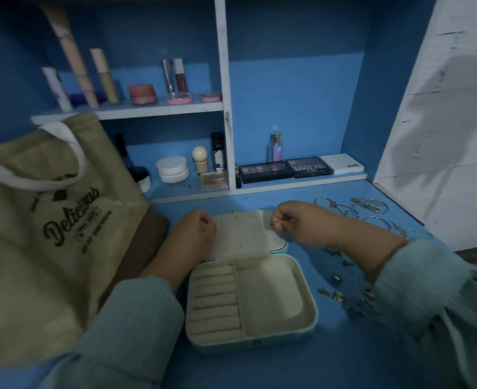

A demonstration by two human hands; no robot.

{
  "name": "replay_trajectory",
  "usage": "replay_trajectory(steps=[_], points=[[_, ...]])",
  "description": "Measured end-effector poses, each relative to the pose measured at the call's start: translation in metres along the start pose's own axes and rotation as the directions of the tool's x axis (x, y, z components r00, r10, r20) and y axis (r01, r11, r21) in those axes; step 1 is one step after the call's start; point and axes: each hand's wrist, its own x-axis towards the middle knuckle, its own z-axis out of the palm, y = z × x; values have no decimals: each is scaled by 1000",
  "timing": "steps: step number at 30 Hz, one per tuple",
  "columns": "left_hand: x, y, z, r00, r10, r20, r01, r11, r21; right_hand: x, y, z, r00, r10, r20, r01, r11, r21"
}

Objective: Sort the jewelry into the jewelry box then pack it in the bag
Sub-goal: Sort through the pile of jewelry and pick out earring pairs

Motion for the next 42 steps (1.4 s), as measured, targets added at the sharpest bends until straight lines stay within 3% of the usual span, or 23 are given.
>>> replay_trajectory(steps=[10,21,28,34,42], points=[[-1,-20,4,995,-17,-99,-10,963,-270,36,-16,15,993,115,-23,-111,986,122],[1,-18,-2,991,-61,-116,6,906,-424,49,-14,13,991,75,-115,-61,991,121],[1,-14,-13,981,-131,-144,-6,720,-694,41,-34,1,978,-8,-209,45,984,171],[-9,-3,-22,984,-130,-122,-32,545,-838,35,-64,9,910,-155,-384,190,980,57],[-12,2,-26,988,-121,-97,-20,521,-853,37,-82,29,834,-120,-538,149,989,11]])
